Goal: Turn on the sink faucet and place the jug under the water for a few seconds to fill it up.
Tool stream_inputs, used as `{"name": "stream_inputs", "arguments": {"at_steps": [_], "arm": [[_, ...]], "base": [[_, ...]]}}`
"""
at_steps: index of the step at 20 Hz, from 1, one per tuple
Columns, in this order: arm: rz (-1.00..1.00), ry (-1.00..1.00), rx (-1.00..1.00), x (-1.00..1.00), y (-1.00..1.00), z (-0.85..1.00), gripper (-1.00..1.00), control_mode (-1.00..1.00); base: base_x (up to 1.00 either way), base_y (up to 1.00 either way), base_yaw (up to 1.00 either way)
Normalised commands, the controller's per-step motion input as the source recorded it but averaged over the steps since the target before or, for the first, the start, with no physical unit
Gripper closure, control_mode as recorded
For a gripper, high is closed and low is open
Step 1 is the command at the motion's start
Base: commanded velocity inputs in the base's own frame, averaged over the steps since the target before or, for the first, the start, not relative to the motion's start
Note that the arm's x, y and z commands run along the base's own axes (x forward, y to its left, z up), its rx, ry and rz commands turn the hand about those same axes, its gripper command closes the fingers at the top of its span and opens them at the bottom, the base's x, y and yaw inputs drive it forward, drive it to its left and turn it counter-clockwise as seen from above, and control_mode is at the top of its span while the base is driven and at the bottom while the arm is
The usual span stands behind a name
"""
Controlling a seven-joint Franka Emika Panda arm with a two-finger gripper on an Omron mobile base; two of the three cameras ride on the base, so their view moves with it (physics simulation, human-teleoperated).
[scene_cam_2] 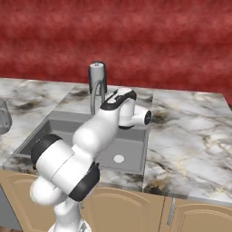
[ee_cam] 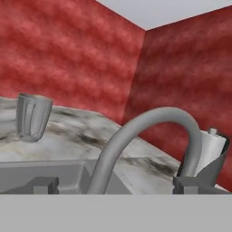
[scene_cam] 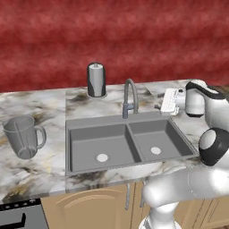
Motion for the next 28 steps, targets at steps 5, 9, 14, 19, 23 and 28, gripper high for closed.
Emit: {"name": "stream_inputs", "arguments": {"at_steps": [5, 9, 14, 19, 23, 28], "arm": [[0.06, 0.00, 0.00, 0.43, -0.03, -0.26, -1.00, -1.00], [0.02, 0.00, 0.00, 0.39, 0.00, -0.30, -1.00, -1.00], [0.00, 0.00, 0.00, 0.51, 0.00, -0.30, -1.00, -1.00], [0.00, 0.00, 0.01, 0.56, 0.00, -0.20, -1.00, -1.00], [0.00, 0.00, 0.01, 0.49, 0.00, -0.19, -1.00, -1.00], [0.00, 0.00, 0.00, 0.63, 0.00, -0.23, -1.00, -1.00]], "base": [[0.00, 0.00, 0.00], [0.00, 0.00, 0.00], [0.00, 0.00, 0.00], [0.00, 0.00, 0.00], [0.00, 0.00, 0.00], [0.00, 0.00, 0.00]]}}
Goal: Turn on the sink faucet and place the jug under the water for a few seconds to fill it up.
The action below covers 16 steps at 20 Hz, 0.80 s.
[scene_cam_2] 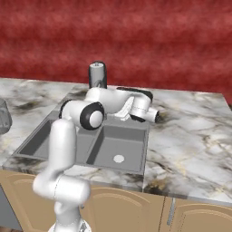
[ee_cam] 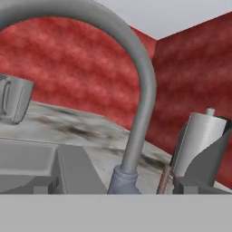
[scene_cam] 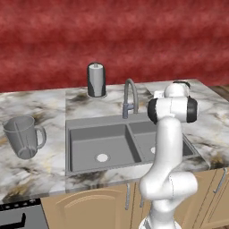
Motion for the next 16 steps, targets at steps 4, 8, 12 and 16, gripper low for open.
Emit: {"name": "stream_inputs", "arguments": {"at_steps": [4, 8, 12, 16], "arm": [[0.00, 0.00, 0.00, 0.64, 0.00, -0.27, -1.00, -1.00], [0.00, 0.00, 0.00, 0.36, 0.04, -0.26, -1.00, -1.00], [0.00, 0.00, 0.00, 0.25, 0.06, -0.24, -1.00, -1.00], [0.00, 0.00, 0.00, 0.30, 0.16, -0.15, -1.00, -1.00]], "base": [[0.00, 0.00, 0.00], [0.00, 0.00, 0.00], [0.00, 0.00, 0.00], [0.00, 0.00, 0.00]]}}
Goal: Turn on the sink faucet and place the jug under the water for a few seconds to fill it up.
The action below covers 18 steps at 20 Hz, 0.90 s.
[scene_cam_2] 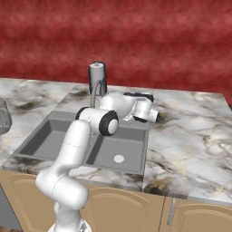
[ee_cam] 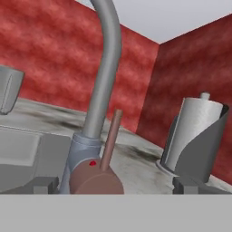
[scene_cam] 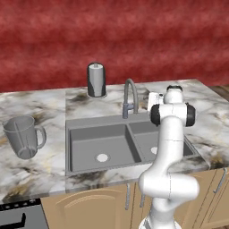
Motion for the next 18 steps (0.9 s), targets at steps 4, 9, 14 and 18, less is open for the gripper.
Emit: {"name": "stream_inputs", "arguments": {"at_steps": [4, 9, 14, 18], "arm": [[0.00, 0.00, 0.00, 0.29, 0.26, -0.04, -1.00, -1.00], [0.00, 0.02, 0.00, 0.20, 0.23, 0.00, -1.00, -1.00], [0.00, 0.00, 0.00, 0.00, 0.00, 0.00, -1.00, -1.00], [0.00, 0.00, 0.00, 0.00, 0.08, 0.00, -1.00, -1.00]], "base": [[0.00, 0.00, 0.00], [0.00, 0.00, 0.00], [0.00, 0.00, 0.00], [0.00, 0.00, 0.00]]}}
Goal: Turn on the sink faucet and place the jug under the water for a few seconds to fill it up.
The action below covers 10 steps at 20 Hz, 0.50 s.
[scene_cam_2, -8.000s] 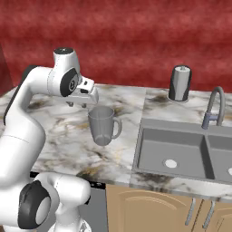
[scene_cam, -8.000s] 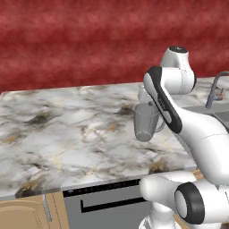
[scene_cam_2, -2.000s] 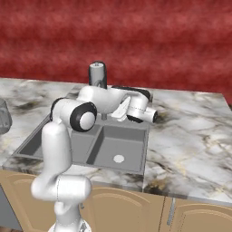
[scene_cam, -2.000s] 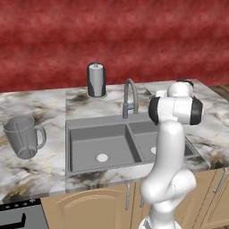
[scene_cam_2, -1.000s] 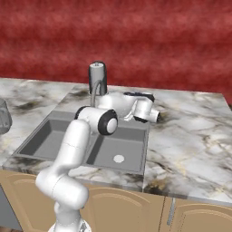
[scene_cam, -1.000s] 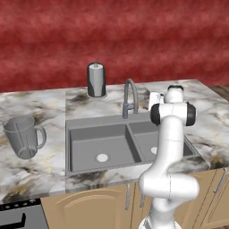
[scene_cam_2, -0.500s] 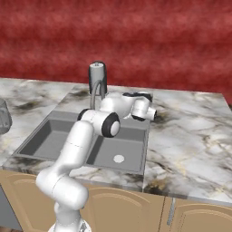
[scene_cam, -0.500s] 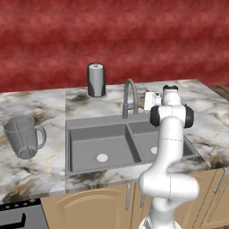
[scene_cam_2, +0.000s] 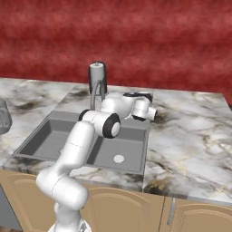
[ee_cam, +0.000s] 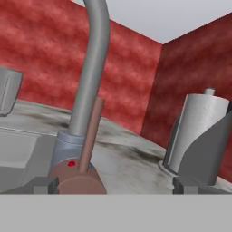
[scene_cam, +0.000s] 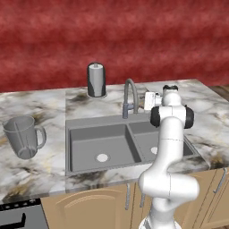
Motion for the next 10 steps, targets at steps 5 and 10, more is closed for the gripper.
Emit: {"name": "stream_inputs", "arguments": {"at_steps": [5, 10], "arm": [[0.00, 0.00, 0.00, -0.01, 0.30, 0.00, -1.00, -1.00], [0.03, 0.00, 0.00, -0.30, 0.12, 0.00, -1.00, -1.00]], "base": [[0.00, 0.00, 0.00], [0.00, 0.00, 0.00]]}}
